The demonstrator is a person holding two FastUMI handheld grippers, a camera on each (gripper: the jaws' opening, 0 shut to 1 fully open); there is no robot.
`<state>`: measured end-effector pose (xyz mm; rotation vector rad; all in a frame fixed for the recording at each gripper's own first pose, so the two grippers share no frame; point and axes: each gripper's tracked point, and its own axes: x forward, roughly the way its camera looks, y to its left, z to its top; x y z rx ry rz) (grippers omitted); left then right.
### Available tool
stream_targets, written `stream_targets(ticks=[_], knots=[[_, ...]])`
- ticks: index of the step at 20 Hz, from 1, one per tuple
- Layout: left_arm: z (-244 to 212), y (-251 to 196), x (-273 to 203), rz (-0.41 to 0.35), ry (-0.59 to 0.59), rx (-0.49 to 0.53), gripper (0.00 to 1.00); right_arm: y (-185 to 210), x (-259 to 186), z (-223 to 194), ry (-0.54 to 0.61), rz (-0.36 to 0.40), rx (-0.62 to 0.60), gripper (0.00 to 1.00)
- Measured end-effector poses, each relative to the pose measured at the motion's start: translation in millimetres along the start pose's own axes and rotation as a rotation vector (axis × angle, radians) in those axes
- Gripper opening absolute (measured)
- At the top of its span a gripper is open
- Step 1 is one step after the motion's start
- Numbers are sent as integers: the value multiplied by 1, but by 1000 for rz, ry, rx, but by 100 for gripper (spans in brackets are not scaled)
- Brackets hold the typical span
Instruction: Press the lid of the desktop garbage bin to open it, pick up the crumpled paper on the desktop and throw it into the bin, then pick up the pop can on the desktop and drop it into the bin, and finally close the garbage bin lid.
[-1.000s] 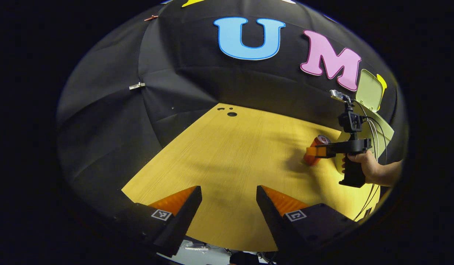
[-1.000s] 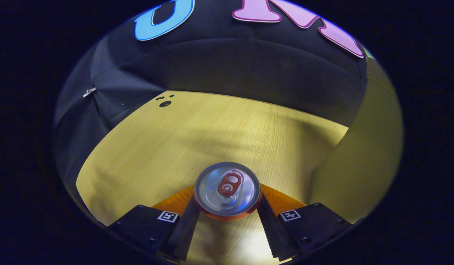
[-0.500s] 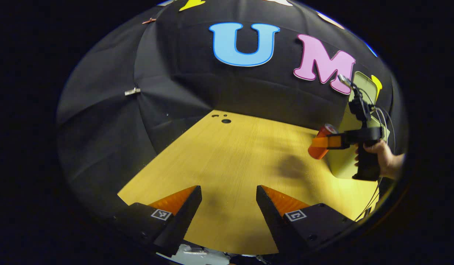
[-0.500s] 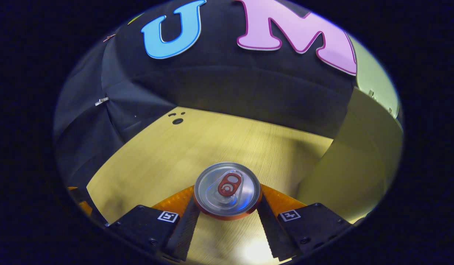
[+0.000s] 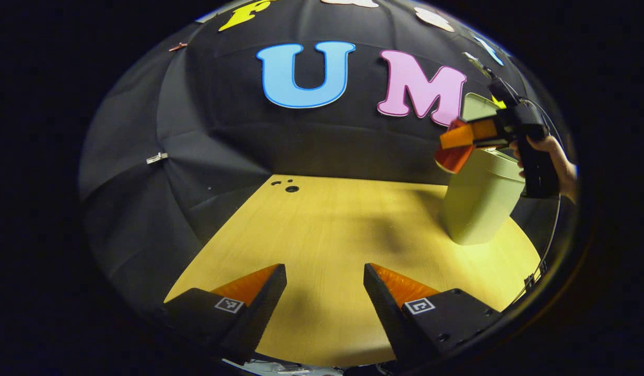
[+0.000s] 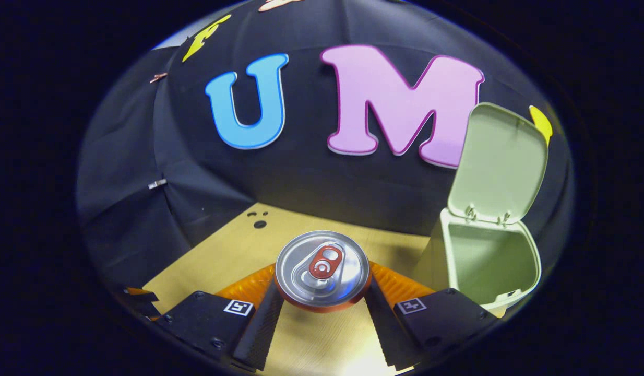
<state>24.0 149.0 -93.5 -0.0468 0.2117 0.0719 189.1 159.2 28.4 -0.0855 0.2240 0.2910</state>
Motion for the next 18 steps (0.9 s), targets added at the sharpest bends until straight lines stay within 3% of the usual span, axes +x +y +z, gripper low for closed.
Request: stream_targets(ticks=[9, 18], knots=[[12, -18, 8, -131, -20, 33, 96, -52, -46, 50, -95, -150, 22, 84], [30, -35, 19, -118, -15, -2, 99, -165, -64, 77, -129, -277, 103, 83]])
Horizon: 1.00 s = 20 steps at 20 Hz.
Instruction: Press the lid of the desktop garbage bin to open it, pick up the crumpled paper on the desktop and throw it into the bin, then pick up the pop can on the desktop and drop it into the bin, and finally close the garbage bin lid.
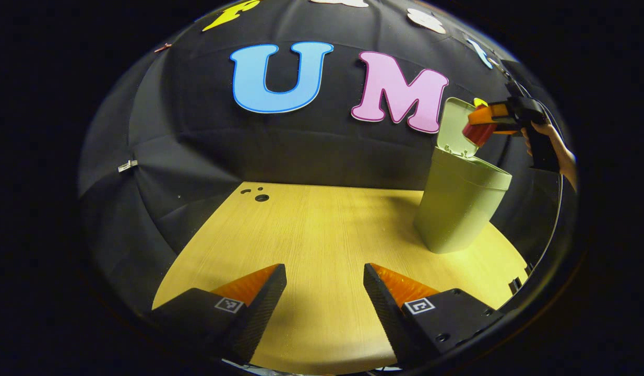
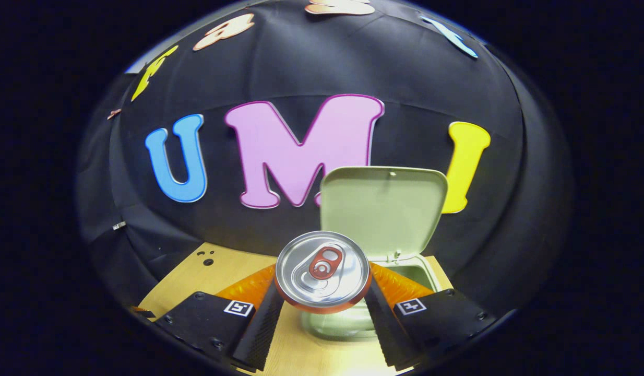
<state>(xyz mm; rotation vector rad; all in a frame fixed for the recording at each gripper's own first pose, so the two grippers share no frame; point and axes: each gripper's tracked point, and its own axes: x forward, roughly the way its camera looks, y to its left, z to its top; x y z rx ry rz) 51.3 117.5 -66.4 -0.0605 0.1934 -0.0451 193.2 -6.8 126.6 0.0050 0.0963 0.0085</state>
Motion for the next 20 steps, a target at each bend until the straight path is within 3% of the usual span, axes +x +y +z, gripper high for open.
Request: stream_targets(ticks=[6, 16, 20], knots=[[3, -25, 14, 71, 23, -21, 96, -50, 30, -20, 42, -2, 17, 83], [3, -95, 25, 160, 48, -63, 96, -61, 69, -71, 167, 112, 23, 84], [1, -120, 26, 124, 49, -60, 96, -65, 71, -71, 164, 103, -18, 88]])
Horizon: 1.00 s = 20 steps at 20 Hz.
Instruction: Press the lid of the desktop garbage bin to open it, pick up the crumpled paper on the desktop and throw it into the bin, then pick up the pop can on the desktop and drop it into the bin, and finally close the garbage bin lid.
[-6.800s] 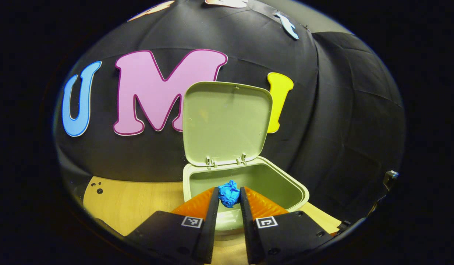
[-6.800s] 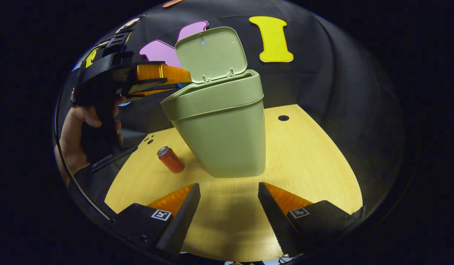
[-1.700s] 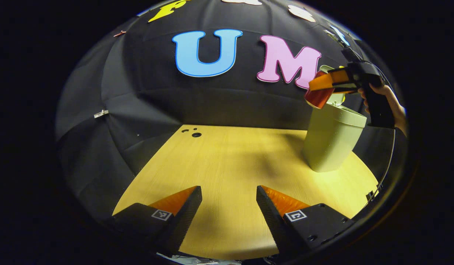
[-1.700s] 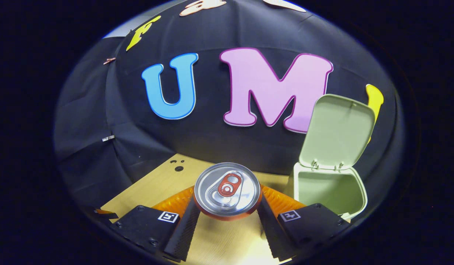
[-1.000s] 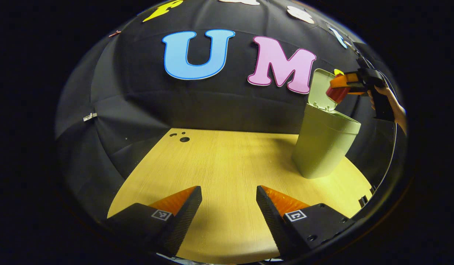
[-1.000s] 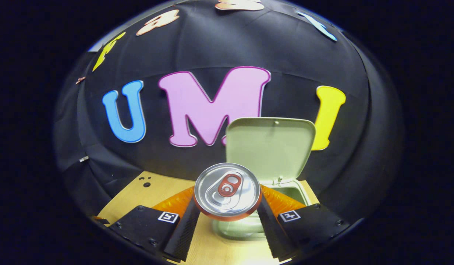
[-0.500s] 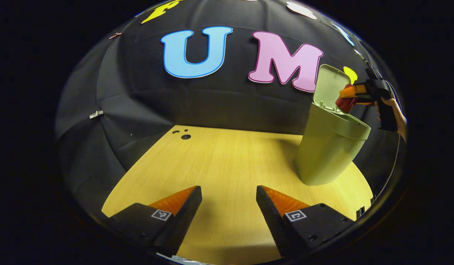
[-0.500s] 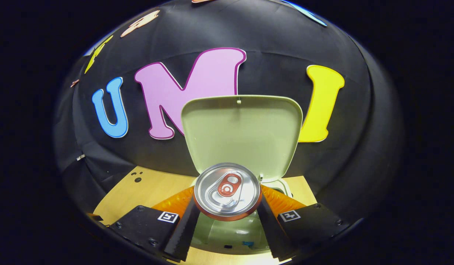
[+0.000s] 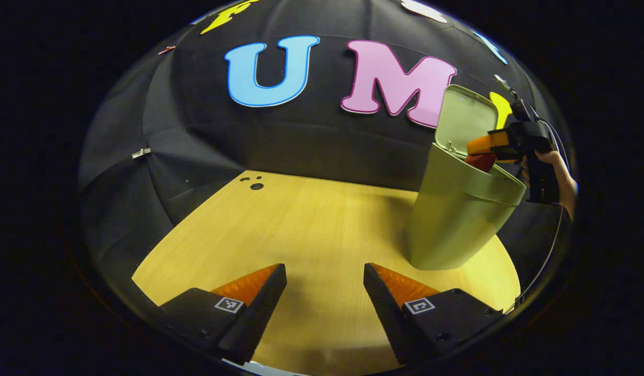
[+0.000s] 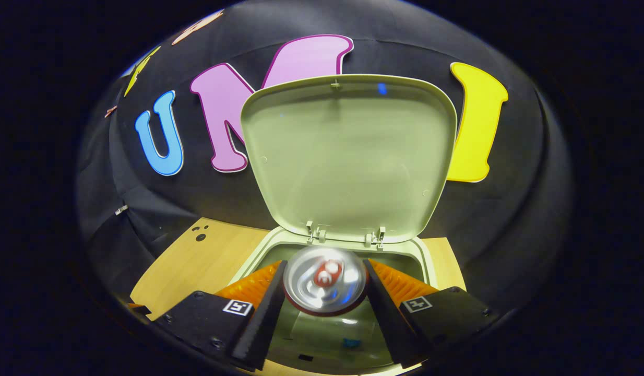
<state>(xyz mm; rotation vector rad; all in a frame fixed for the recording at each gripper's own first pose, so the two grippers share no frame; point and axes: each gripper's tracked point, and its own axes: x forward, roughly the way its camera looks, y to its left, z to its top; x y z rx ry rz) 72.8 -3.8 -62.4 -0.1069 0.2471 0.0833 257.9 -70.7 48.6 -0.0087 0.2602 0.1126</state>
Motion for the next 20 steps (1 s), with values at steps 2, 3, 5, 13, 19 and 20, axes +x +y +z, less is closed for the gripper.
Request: stream_targets(ticks=[2, 3, 5, 13, 19, 20], knots=[[2, 1, -3, -13, -8, 43, 96, -2, -3, 6, -23, -18, -9, 94], [3, 4, -5, -16, -15, 60, 96, -2, -7, 12, -35, -25, 0, 94], [2, 13, -10, -8, -21, 69, 96, 1, -15, 25, -68, -24, 15, 98], [-7, 51, -18, 28, -7, 5, 96, 1, -55, 113, -226, -48, -18, 98], [-12, 71, -29, 80, -20, -36, 96, -2, -60, 182, -331, -76, -52, 97], [-11, 76, -33, 98, -29, -38, 96, -3, -58, 190, -339, -74, -49, 97]])
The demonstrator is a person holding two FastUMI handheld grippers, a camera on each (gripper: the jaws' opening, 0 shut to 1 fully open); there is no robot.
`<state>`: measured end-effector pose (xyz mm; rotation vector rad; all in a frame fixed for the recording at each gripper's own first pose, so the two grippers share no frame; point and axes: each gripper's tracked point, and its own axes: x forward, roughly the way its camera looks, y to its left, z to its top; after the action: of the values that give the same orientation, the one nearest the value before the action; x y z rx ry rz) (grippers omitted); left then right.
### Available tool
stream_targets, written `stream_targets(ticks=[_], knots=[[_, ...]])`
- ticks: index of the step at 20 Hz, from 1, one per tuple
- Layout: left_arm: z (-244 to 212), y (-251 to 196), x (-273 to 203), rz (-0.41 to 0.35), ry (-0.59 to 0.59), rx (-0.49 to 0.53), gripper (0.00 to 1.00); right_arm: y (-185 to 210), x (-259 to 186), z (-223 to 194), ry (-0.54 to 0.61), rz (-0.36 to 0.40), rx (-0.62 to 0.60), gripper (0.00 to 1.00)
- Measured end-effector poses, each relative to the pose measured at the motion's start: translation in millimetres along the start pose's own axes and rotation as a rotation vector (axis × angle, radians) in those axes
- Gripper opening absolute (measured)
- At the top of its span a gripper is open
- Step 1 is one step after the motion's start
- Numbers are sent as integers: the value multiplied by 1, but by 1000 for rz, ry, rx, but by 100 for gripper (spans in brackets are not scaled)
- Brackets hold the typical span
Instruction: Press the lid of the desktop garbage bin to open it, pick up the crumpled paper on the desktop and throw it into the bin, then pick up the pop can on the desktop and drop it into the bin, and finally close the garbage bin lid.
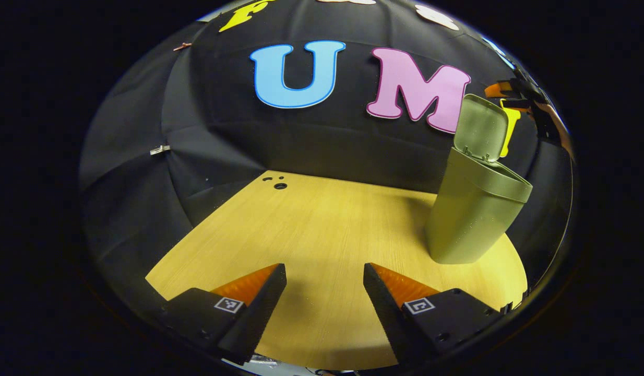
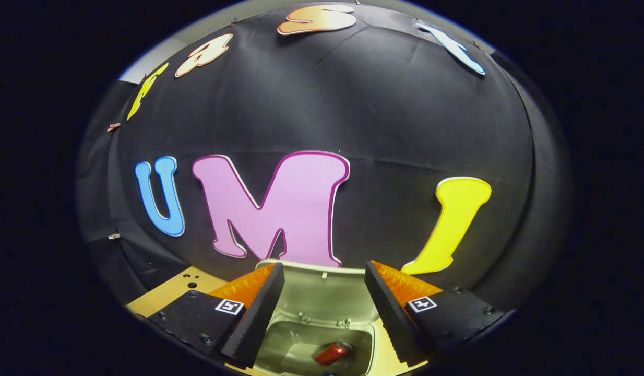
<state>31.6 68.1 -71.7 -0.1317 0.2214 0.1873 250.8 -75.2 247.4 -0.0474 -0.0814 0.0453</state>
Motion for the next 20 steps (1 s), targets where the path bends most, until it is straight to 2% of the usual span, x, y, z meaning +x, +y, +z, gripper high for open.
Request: stream_targets(ticks=[7, 13, 14, 17, 20], knots=[[-5, 27, -17, 95, -10, -19, 96, -6, 41, 14, 25, -9, 38, 96], [0, 26, -16, 153, -8, -48, 96, -11, 62, -13, 99, -4, 67, 97], [4, 25, -15, 158, -12, -55, 96, -8, 60, -17, 114, 19, 92, 97], [25, 20, -16, 159, -51, -82, 96, -10, 54, -19, 142, 17, 108, 98], [39, 12, -12, 95, -75, -71, 96, -4, 34, -28, 159, 7, 70, 98]])
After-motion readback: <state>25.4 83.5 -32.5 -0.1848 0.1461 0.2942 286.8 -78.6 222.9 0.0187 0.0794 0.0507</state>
